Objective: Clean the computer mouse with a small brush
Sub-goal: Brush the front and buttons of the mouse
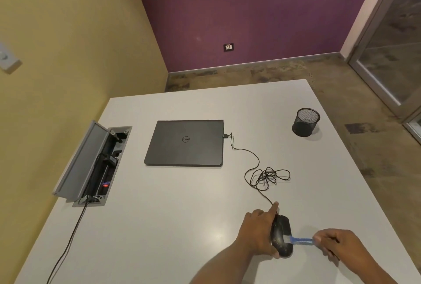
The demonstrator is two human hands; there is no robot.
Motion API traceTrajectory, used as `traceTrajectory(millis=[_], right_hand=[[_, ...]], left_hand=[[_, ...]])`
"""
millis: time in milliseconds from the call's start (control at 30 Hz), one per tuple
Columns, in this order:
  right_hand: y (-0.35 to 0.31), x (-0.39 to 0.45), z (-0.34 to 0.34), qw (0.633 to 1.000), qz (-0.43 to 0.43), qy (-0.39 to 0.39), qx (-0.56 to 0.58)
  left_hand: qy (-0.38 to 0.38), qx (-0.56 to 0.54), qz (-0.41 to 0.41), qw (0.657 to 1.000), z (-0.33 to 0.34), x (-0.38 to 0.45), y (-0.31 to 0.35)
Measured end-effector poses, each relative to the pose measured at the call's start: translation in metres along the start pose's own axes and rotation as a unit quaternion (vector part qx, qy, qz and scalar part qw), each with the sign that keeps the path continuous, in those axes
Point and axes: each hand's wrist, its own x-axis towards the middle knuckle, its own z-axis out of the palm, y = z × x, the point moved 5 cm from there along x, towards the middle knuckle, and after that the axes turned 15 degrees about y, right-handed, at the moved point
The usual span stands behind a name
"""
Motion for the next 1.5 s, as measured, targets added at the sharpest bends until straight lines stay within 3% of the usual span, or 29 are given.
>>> traceTrajectory(millis=[100,267,400,533,833,1233,1400,1500], right_hand=[[0.004,-0.005,0.0,0.999,0.001,-0.043,-0.031],[-0.003,0.002,-0.003,0.998,-0.003,0.055,0.007],[-0.016,0.008,0.001,0.996,-0.034,0.08,-0.034],[-0.016,0.008,0.001,0.996,-0.042,0.059,-0.043],[-0.007,0.006,-0.005,0.992,-0.036,0.123,-0.015],[-0.01,0.009,0.001,0.997,-0.052,0.059,-0.019],[-0.009,0.012,-0.005,0.993,-0.043,0.109,0.001],[-0.007,0.01,0.002,0.998,-0.04,0.058,0.006]], left_hand=[[-0.002,-0.002,-0.001,1.0,0.0,0.0,0.0],[-0.01,-0.001,-0.003,1.0,0.0,0.0,-0.001],[-0.008,-0.004,-0.006,1.0,-0.003,0.0,-0.001],[-0.007,-0.002,-0.001,1.0,-0.005,-0.001,-0.002],[-0.001,0.001,0.011,1.0,-0.002,-0.001,0.0],[-0.008,0.011,0.01,1.0,0.0,0.002,0.0],[-0.01,0.015,0.012,1.0,0.001,0.003,0.0],[-0.01,0.022,0.013,1.0,0.001,0.004,0.001]])
